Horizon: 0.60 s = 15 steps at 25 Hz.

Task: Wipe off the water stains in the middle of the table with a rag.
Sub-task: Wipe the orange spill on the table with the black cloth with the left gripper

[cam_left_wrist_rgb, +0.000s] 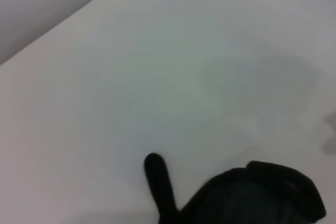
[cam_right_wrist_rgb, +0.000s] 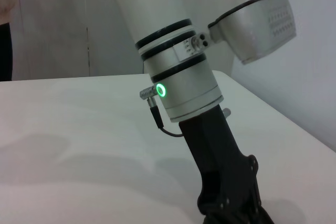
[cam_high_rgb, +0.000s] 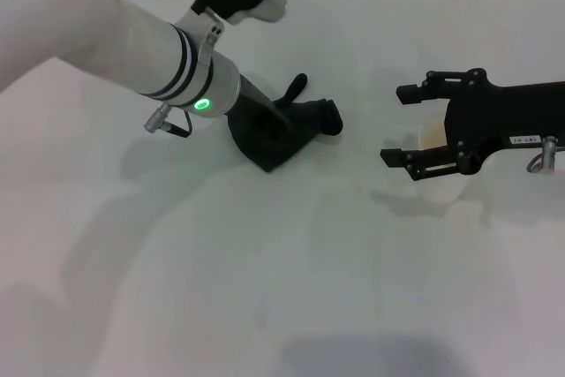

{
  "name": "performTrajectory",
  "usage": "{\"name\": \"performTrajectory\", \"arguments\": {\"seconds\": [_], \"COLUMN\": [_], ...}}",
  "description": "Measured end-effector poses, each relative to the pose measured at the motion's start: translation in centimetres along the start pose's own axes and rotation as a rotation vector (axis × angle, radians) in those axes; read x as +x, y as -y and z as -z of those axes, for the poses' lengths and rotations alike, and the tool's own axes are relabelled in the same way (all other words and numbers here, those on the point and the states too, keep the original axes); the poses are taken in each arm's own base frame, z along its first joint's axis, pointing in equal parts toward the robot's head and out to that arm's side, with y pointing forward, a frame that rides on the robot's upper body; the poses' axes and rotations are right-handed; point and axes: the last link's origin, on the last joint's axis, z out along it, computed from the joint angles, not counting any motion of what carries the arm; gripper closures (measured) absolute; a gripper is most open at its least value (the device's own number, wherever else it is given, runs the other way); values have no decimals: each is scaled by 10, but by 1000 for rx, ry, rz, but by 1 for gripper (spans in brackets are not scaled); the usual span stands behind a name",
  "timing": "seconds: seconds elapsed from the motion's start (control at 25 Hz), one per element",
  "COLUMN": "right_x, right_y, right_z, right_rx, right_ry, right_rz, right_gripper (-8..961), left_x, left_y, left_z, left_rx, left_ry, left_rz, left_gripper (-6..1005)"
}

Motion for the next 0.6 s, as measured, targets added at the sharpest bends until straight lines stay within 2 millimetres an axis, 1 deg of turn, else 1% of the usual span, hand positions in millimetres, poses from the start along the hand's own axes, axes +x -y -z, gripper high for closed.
{"name": "performTrajectory", "arguments": {"seconds": [0.12,0.36,0.6], "right_x": [0,0,1], "right_y": [0,0,0], "right_z": [0,0,0], "right_rx": [1,2,1], "right_ry": [1,1,0], "right_rz": [0,-1,-1], "right_gripper": [109,109,109], "left_x": [0,8,10], "left_y": [-5,-27,-28], "left_z": [-3,-8,-8], "left_rx": [-11,-71,-72], "left_ry": [-10,-35,-39], "left_rz": [-61,-188,-199], "left_gripper": [922,922,923]}}
